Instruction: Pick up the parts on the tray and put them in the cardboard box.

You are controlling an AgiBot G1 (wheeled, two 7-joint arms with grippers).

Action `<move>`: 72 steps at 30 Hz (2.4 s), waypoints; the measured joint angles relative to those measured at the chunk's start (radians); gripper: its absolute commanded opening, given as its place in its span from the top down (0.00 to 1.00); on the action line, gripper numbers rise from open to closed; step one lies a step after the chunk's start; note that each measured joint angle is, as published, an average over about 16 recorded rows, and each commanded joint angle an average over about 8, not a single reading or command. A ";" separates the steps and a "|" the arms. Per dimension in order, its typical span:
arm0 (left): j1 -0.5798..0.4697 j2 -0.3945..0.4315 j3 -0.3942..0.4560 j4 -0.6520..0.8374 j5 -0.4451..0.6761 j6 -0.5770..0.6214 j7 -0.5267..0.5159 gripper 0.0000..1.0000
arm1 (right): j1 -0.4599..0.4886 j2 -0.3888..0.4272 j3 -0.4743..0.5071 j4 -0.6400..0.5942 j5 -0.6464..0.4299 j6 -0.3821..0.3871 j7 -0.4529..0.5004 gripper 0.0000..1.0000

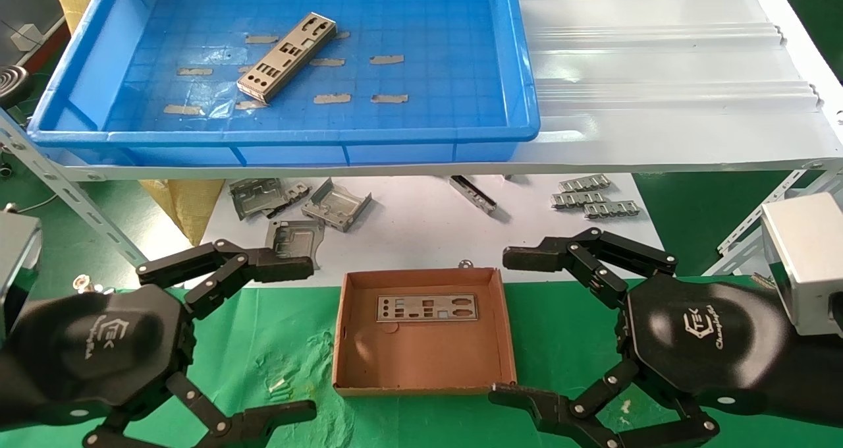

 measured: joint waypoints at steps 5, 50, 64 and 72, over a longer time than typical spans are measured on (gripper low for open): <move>0.000 0.000 0.000 0.000 0.000 0.000 0.000 0.00 | 0.000 0.000 0.000 0.000 0.000 0.000 0.000 0.00; 0.000 0.000 0.000 0.000 0.000 0.000 0.000 0.00 | 0.000 0.000 0.000 0.000 0.000 0.000 0.000 1.00; 0.000 0.000 0.000 0.000 0.000 0.000 0.000 0.00 | 0.000 0.000 0.000 0.000 0.000 0.000 0.000 1.00; 0.000 0.000 0.000 0.000 0.000 0.000 0.000 0.00 | 0.000 0.000 0.000 0.000 0.000 0.000 0.000 1.00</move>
